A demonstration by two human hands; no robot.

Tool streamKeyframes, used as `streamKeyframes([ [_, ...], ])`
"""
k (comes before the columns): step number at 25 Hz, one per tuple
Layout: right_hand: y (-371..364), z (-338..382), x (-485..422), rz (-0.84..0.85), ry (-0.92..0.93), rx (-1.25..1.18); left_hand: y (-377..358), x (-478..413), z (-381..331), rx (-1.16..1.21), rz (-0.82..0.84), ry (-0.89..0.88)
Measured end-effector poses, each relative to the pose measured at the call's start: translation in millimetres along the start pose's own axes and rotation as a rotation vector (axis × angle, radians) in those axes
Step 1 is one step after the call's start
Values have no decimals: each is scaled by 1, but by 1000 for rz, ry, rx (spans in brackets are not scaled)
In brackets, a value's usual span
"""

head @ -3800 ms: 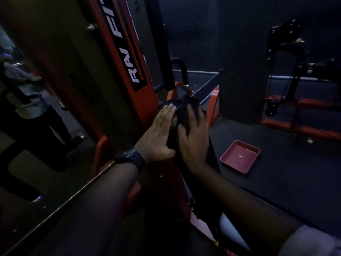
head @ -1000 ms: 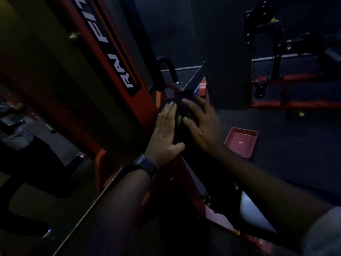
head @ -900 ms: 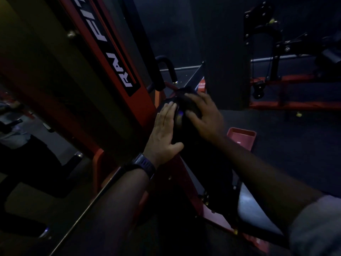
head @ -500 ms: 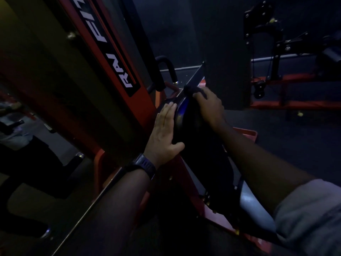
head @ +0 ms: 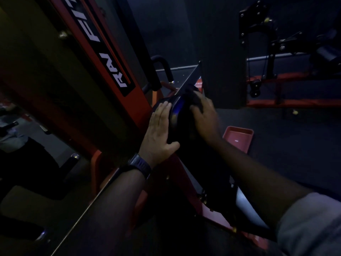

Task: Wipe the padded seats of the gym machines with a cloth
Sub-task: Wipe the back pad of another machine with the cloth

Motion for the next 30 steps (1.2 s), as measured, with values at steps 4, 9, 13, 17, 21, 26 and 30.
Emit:
streamKeyframes([
  [4, -2, 24, 32, -8, 115, 58, 0, 2, 1, 8, -7, -4],
  [9, 1, 14, 60, 73, 574, 101, 2, 1, 2, 87, 21, -3],
  [13, 6, 2, 75, 30, 380, 50, 2, 0, 1, 52, 42, 14],
  [17, 1, -3, 107, 76, 228, 100, 2, 1, 0, 27, 33, 11],
  [21, 4, -7, 52, -51, -192, 33, 0, 0, 1, 26, 16, 0],
  [26, 1, 15, 57, 56, 215, 2, 1, 1, 1, 40, -26, -42],
  [30, -4, 4, 36, -63, -256, -27, 0, 2, 0, 20, -35, -47],
])
Point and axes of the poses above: each hand's wrist, its own x-axis away from the middle knuckle, its own y-axis out of the back of the hand, z = x × y, the point moved 6 cm from there along -x, towards the middle knuckle, and after that the axes turned 12 degrees about -z, right-handed, at the moved point
